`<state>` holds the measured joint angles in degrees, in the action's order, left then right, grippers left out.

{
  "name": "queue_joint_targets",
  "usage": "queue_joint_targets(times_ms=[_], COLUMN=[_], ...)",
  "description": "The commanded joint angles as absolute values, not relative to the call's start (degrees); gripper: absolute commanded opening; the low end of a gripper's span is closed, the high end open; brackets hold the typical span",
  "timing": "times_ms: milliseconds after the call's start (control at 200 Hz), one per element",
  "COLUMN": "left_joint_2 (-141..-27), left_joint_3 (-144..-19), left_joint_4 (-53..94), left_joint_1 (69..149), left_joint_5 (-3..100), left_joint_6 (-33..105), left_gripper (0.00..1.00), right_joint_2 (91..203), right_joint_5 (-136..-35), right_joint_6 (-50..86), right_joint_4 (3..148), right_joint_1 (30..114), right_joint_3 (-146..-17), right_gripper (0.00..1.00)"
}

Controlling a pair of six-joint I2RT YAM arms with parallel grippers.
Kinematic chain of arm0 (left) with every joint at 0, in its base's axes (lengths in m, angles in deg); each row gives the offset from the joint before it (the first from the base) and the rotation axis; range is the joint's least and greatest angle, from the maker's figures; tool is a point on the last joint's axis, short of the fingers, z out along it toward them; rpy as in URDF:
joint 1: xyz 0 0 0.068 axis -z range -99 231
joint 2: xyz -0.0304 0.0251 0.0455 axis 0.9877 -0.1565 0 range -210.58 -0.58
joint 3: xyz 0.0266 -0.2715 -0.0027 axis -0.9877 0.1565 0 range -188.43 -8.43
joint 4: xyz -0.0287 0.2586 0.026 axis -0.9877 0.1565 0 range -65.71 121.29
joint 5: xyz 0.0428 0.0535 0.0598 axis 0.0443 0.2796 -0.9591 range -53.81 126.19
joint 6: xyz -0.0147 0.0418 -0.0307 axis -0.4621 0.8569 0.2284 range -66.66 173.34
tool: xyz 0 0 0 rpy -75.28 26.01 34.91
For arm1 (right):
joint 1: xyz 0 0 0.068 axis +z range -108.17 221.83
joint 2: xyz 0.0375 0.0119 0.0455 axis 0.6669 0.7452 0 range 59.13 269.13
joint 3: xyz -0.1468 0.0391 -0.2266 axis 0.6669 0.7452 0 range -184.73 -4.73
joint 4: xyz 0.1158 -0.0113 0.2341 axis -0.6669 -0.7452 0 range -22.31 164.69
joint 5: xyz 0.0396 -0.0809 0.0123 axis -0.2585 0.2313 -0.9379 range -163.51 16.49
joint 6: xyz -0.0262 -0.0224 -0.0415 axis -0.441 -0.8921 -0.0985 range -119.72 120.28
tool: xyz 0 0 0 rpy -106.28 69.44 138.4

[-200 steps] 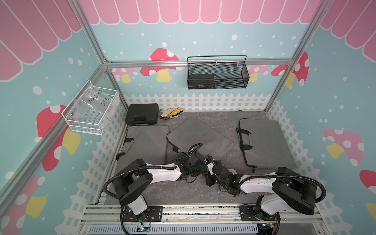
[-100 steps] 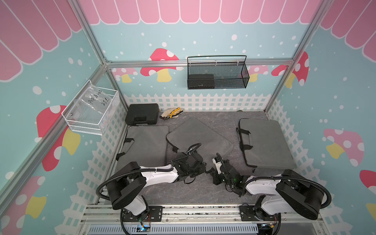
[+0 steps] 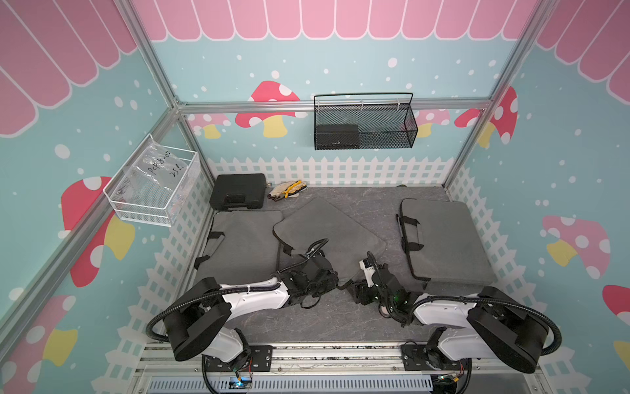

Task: Put the mouse into the laptop bag
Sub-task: Adjust the zippered laptop bag at the center of the board.

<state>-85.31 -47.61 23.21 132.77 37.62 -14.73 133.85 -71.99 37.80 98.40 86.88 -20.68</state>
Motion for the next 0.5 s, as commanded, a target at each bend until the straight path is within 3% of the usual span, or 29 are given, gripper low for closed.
queue_joint_targets(times_ms=[0, 195, 340, 495], left_joint_2=[-83.9, -83.6, -82.0, -78.8], left_joint_3=[-47.0, -45.4, -43.4, -42.7], left_joint_4=[23.4, 23.3, 22.3, 25.5], left_joint_1=[132.9, 132.9, 132.9, 132.9], left_joint_5=[40.0, 43.0, 44.2, 42.3], left_joint_6=[-11.6, -9.7, -9.7, -9.0], left_gripper=[0.0, 0.0, 0.01, 0.13], right_joint_2=[128.8, 125.0, 129.5, 139.4], right_joint_5=[-67.9, -67.7, -72.3, -75.2], right_joint_6=[38.5, 34.1, 31.8, 29.8], right_joint_4=[94.7, 92.5, 91.4, 93.8], right_joint_1=[85.4, 77.2, 65.2, 60.3], right_joint_3=[-19.7, -22.2, -27.1, -33.3], right_gripper=[0.86, 0.94, 0.95, 0.93])
